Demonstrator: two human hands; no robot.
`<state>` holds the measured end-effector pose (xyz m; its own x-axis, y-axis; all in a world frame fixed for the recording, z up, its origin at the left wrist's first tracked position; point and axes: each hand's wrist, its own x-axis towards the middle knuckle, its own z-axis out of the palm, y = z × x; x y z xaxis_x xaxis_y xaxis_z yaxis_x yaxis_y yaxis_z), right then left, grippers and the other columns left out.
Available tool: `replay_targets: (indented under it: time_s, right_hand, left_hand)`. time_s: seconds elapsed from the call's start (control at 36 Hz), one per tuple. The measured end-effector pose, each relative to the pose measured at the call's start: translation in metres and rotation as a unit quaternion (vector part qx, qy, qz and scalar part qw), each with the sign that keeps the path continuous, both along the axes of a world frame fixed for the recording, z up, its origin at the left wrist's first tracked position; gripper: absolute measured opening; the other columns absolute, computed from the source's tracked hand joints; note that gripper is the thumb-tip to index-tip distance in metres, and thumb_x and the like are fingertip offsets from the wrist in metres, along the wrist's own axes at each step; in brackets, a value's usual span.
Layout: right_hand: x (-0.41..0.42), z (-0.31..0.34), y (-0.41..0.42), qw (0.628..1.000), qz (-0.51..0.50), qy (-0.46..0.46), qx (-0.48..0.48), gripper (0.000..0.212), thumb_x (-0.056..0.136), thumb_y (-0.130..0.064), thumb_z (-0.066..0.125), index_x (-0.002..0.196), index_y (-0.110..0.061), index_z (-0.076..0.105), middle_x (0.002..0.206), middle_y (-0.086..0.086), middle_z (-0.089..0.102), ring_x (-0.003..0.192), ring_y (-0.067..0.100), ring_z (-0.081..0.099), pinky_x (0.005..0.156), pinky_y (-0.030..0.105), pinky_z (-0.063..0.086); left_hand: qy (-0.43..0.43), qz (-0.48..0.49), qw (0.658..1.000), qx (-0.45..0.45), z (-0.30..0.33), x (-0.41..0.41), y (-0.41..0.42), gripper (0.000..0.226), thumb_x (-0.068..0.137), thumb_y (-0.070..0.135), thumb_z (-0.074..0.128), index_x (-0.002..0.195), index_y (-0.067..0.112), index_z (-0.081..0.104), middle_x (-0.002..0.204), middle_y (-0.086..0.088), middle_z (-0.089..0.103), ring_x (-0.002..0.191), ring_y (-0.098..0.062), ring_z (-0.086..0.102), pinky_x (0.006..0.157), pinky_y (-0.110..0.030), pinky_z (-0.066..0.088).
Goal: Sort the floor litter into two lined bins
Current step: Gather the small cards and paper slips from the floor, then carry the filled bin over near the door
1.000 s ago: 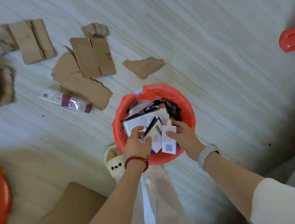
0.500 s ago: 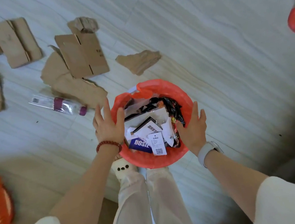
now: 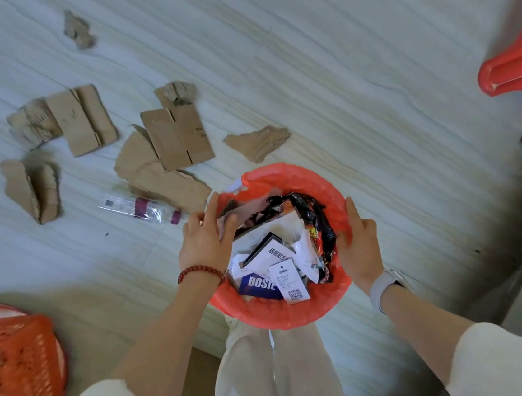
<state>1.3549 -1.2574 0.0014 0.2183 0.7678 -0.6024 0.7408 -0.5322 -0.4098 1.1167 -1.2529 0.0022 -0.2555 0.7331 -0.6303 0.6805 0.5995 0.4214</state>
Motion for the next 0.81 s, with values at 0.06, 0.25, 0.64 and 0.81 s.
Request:
replay_targets:
  time_s: [0.06, 0.25, 0.64, 0.81]
  right_hand:
    - [-0.008, 0.037, 0.016, 1.000, 0.022, 0.001, 0.008, 0.058, 0.095, -0.007, 0.040, 0.147, -0.024, 0.018, 0.106, 0.006, 0.033, 0.062, 0.012, 0.041, 0.069, 0.024, 0.042]
    - [-0.041, 0.174, 0.080, 0.992, 0.104, -0.009, 0.067, 0.056, 0.094, -0.003, 0.038, 0.146, -0.022, 0.025, 0.106, 0.014, 0.040, 0.070, 0.036, 0.054, 0.072, 0.042, 0.051]
    - [-0.056, 0.326, 0.245, 0.954, 0.250, -0.006, 0.166, 0.052, 0.096, -0.008, 0.034, 0.146, -0.021, 0.024, 0.107, 0.015, 0.042, 0.065, 0.032, 0.052, 0.061, 0.034, 0.046]
    - [-0.044, 0.342, 0.358, 0.935, 0.307, 0.000, 0.178, 0.050, 0.096, -0.012, 0.035, 0.144, -0.023, 0.027, 0.110, 0.010, 0.043, 0.054, 0.017, 0.045, 0.053, 0.028, 0.038]
  left_hand:
    - [0.009, 0.008, 1.000, 0.018, 0.038, -0.012, 0.006, 0.051, 0.094, 0.042, 0.040, 0.142, 0.036, 0.027, 0.122, -0.009, 0.045, 0.112, -0.030, 0.048, 0.078, -0.043, 0.047]
    - [0.064, 0.012, 0.990, 0.126, 0.186, -0.050, 0.038, 0.054, 0.096, 0.029, 0.042, 0.146, 0.029, 0.021, 0.126, -0.007, 0.047, 0.097, -0.033, 0.057, 0.059, -0.033, 0.039]
    - [0.186, -0.007, 0.975, 0.118, 0.339, -0.069, 0.167, 0.052, 0.099, 0.017, 0.032, 0.146, 0.029, 0.014, 0.124, -0.010, 0.042, 0.090, -0.033, 0.056, 0.054, -0.034, 0.040]
    - [0.194, 0.081, 0.972, 0.106, 0.355, -0.046, 0.248, 0.046, 0.098, 0.028, 0.032, 0.143, 0.025, 0.024, 0.128, -0.010, 0.041, 0.092, -0.033, 0.059, 0.054, -0.034, 0.041]
